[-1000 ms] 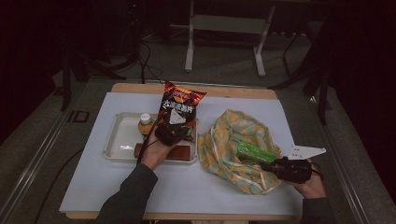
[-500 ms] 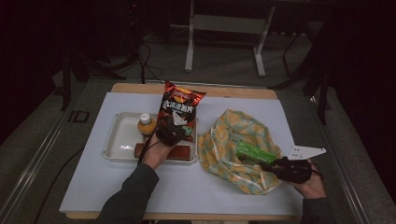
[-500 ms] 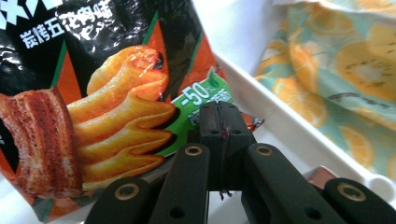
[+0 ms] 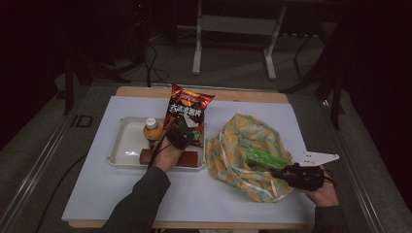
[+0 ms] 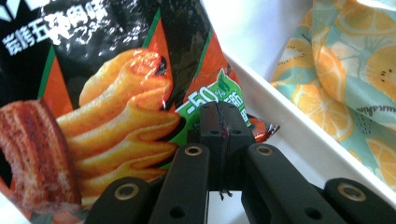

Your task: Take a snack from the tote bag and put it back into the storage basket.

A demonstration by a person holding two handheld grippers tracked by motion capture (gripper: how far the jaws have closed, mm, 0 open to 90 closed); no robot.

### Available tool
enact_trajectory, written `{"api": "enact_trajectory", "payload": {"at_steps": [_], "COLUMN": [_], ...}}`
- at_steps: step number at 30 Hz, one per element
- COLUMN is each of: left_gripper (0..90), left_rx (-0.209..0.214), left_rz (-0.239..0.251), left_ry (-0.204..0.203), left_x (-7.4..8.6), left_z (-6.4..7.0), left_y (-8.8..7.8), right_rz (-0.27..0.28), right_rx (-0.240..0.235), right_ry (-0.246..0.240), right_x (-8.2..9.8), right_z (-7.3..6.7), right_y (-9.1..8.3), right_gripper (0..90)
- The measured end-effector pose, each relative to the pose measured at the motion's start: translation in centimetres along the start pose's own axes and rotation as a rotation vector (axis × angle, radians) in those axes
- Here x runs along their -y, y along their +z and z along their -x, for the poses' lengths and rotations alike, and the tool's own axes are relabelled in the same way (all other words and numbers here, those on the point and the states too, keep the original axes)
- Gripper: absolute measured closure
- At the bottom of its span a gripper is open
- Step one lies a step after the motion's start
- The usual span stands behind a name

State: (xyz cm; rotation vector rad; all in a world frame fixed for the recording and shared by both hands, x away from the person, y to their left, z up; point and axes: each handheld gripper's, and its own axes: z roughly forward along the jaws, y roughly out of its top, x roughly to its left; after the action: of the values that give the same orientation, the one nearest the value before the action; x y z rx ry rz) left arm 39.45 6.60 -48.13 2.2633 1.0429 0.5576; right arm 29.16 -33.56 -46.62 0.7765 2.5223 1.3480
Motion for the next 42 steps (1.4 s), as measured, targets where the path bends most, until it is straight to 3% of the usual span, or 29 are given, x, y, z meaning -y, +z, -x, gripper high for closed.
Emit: {"api": "enact_trajectory", "payload": {"at_steps": [9,20,34,42], "left_gripper": [89.1,89.0,89.1,89.1], "left_rx": [0.004,0.019,0.040,0.041], "left_rz": [-0.012,-0.051,-0.109,-0.134], "left_ry": [-0.005,0.003,0.011,0.012], "left_x": [-0.9,0.5,0.8,0.0], "left_z": [-0.1,-0.3,-0.2,-0.3], "left_y": [0.6,0.5,0.9,1.5], "right_rz": [0.000,0.001,0.002,0.002], "right_rx": [-0.001,-0.002,-0.002,-0.001], "right_ry": [0.000,0.002,0.000,0.000], "right_x": [0.0,0.0,0.0,0.0], "right_z": [0.0,0.1,0.1,0.0], "right_y": [0.0,0.0,-0.1,0.0], "right_gripper": [73.5,73.5,73.4,73.5]}}
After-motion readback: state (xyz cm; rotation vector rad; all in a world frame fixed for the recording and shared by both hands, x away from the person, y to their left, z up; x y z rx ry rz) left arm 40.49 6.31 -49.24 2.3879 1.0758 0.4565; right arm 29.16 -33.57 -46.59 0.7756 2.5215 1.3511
